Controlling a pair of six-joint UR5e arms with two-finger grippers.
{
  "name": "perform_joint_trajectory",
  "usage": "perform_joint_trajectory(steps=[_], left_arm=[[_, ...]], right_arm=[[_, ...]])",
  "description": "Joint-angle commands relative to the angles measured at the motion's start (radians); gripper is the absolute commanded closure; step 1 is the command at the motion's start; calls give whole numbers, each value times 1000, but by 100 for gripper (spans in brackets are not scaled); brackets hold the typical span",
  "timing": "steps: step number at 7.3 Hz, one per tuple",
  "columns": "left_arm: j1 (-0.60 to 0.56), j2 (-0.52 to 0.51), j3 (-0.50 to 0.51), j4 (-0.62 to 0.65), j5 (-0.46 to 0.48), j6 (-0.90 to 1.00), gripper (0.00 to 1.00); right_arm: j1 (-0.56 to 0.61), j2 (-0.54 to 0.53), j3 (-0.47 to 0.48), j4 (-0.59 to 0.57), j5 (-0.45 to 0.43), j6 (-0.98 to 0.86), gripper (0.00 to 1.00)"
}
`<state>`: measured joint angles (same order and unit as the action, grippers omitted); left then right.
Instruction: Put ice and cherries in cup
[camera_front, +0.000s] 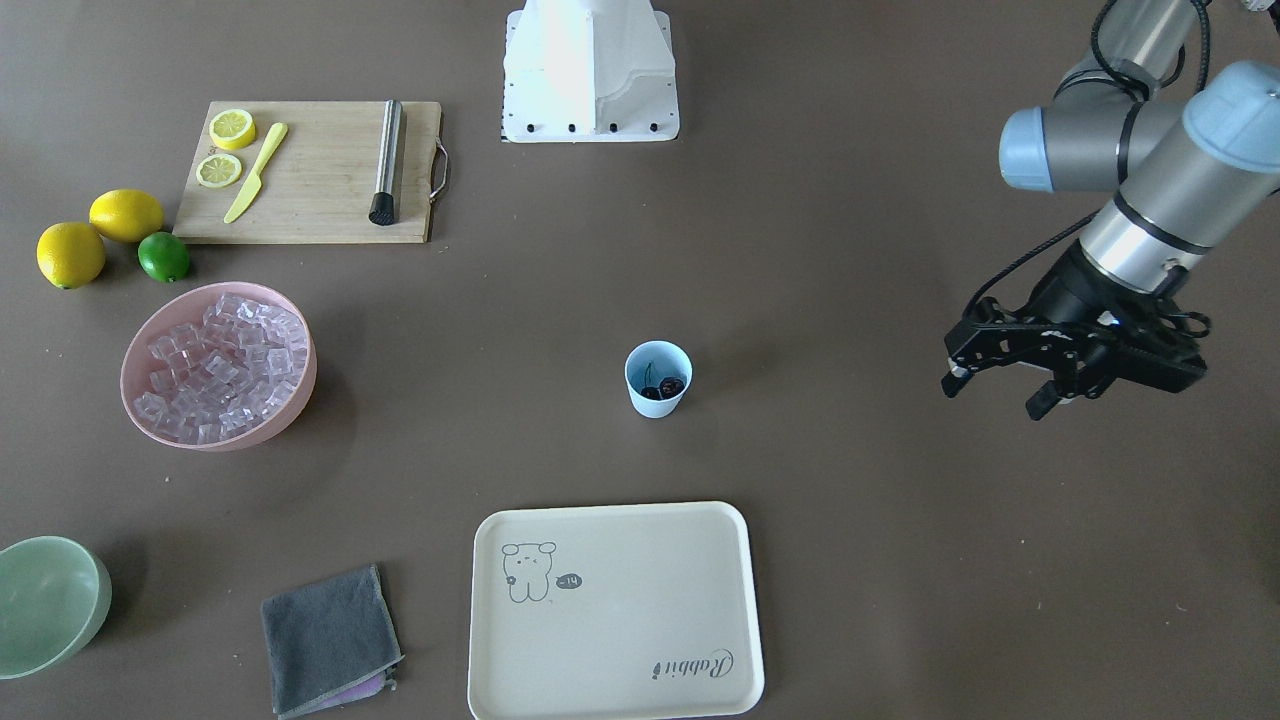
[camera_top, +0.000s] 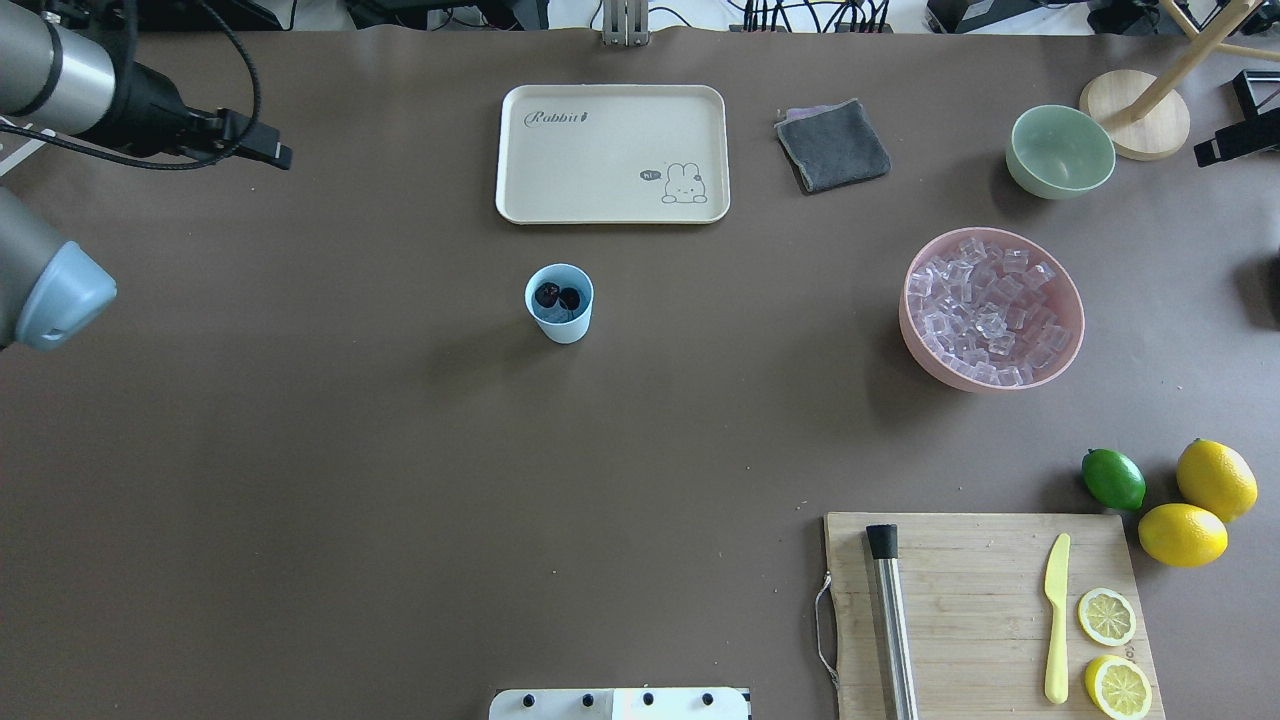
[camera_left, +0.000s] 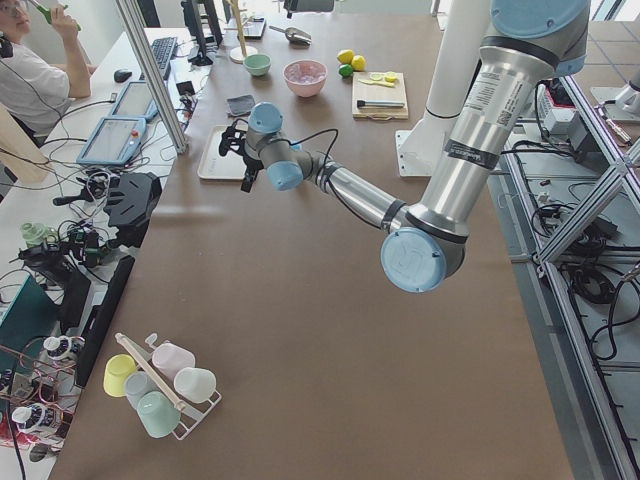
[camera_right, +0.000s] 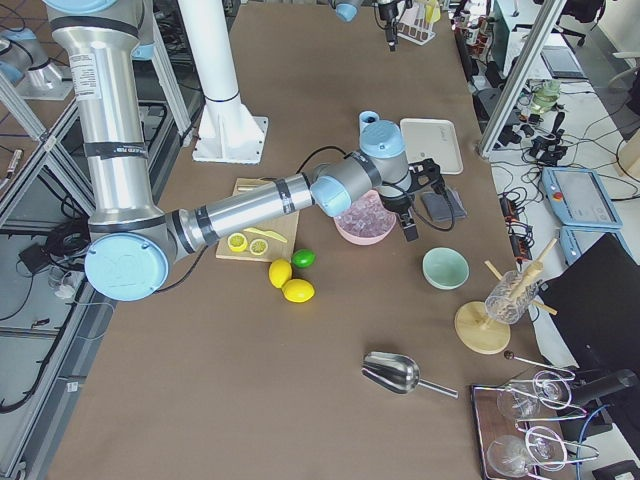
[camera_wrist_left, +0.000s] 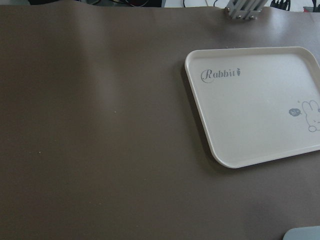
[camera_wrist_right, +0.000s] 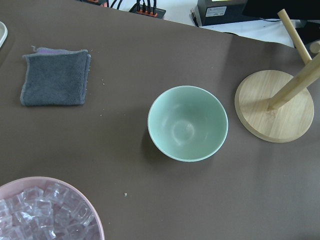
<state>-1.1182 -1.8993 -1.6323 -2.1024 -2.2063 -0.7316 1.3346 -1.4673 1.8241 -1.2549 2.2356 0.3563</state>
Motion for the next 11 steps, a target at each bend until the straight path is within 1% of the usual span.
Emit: perform_joint_trajectory(steps=[1,2,3,4,5,6,8,11], left_arm=[[-159,52,26,162,-70,238,2],[-211,78,28,198,-72,286,2],[-254,107,48,205,-76,305,2],[-293,114,95,208,-82,305,2],[-358,112,165,205,-96,305,2],[-370,112,184,208,-101,304,2],[-374,109,186,238,-102,282,2],[-374,109,186,240,-108,293,2]], right_arm=[[-2,4,-18,-3,-5,1,0],[-2,8,-28,-3,-7,0,0],[-2,10,-44,-3,-7,-6,0],[-2,5,-51,-3,-7,-7,0],[-2,7,-51,-4,-7,-7,0],[-2,8,-51,-5,-8,-2,0],[0,8,-49,-3,-10,1,0],[1,-1,-57,-4,-8,3,0]])
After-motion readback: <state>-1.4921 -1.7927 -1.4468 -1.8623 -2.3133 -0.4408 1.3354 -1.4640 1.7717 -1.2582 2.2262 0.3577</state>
